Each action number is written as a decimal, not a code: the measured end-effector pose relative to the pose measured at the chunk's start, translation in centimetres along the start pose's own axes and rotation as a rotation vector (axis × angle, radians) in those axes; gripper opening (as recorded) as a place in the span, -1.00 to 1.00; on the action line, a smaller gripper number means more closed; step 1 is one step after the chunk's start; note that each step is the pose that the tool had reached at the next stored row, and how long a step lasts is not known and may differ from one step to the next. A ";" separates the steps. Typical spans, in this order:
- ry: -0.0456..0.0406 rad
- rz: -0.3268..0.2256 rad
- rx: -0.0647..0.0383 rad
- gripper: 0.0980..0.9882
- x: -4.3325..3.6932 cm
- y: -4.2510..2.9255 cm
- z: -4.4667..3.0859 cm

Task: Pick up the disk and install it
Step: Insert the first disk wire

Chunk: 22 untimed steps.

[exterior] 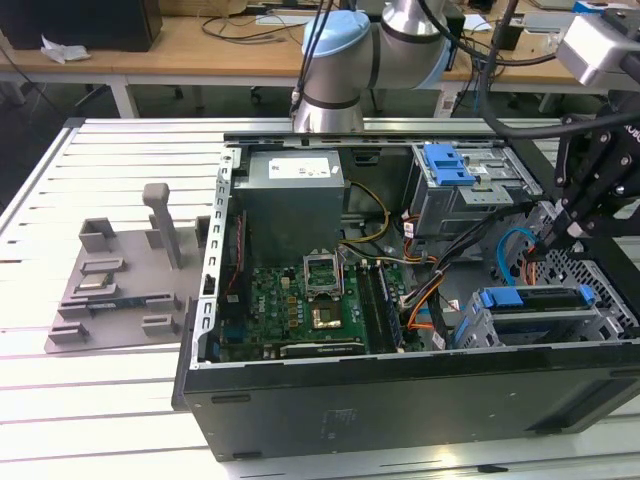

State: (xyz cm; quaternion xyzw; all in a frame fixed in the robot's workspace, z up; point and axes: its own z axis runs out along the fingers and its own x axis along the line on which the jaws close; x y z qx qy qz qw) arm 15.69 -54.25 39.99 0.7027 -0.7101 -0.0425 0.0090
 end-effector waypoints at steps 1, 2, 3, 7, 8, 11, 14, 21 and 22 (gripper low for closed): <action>0.0015 0.000 0.000 -0.98 -0.28 -0.60 0.05; 0.0019 0.000 -0.001 -0.98 -0.42 -0.79 0.17; 0.0019 -0.001 -0.001 -0.98 -0.53 -0.93 0.30; 0.0133 0.000 -0.002 -0.98 -1.96 -2.33 0.99; 0.0177 0.000 -0.002 -0.98 -2.33 -2.62 1.19; 0.0320 0.001 -0.002 -0.98 -3.53 -3.40 1.73; 0.0457 0.002 -0.002 -0.98 -4.20 -3.89 1.91; 0.0463 0.002 -0.002 -0.41 -4.21 -3.89 1.91; 0.0465 0.002 -0.002 -0.41 -4.21 -3.89 1.92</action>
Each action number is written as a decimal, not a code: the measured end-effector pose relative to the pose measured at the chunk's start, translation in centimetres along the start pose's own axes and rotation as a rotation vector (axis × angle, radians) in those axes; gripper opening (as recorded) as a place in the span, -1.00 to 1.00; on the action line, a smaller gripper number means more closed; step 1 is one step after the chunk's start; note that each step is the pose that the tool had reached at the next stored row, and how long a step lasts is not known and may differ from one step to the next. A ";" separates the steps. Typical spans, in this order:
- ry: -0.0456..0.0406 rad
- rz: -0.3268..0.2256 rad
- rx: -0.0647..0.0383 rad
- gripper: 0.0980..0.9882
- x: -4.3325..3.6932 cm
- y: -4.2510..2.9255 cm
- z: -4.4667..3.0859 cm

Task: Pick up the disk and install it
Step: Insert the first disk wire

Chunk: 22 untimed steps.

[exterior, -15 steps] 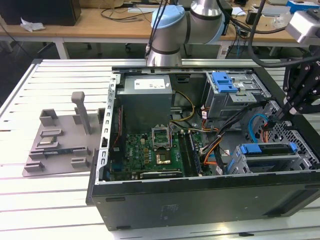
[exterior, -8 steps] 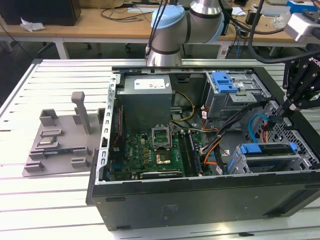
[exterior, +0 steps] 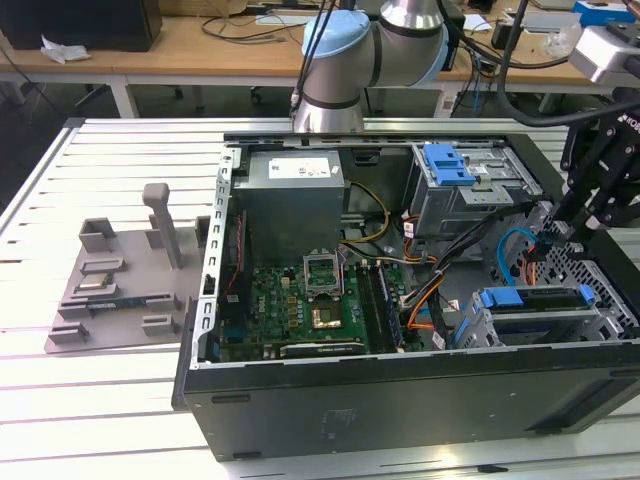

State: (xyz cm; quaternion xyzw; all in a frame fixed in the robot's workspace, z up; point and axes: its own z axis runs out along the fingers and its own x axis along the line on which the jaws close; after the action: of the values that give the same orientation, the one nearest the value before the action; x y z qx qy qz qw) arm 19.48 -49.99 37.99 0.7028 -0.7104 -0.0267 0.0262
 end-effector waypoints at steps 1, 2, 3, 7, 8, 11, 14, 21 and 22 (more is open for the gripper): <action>-0.0001 0.000 0.000 -0.41 -0.04 0.00 0.06; 0.0001 0.000 0.000 -0.41 -0.14 -0.01 0.17; 0.0003 0.000 0.000 -0.41 -0.47 -0.05 0.41; 0.0125 0.001 0.000 -0.41 -1.36 -0.38 1.37; 0.0196 0.001 0.000 -0.41 -1.39 -0.43 1.48; 0.0309 0.003 0.000 -0.41 -1.42 -0.47 1.99; 0.0332 0.003 0.000 -0.41 -1.47 -0.50 2.37; 0.0330 0.002 0.000 -0.74 -1.47 -0.51 2.39; 0.0331 0.003 0.000 -0.84 -1.47 -0.51 2.39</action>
State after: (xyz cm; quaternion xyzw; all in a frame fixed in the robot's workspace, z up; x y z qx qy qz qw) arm 19.82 -48.52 35.57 0.7022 -0.7108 -0.0150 0.0379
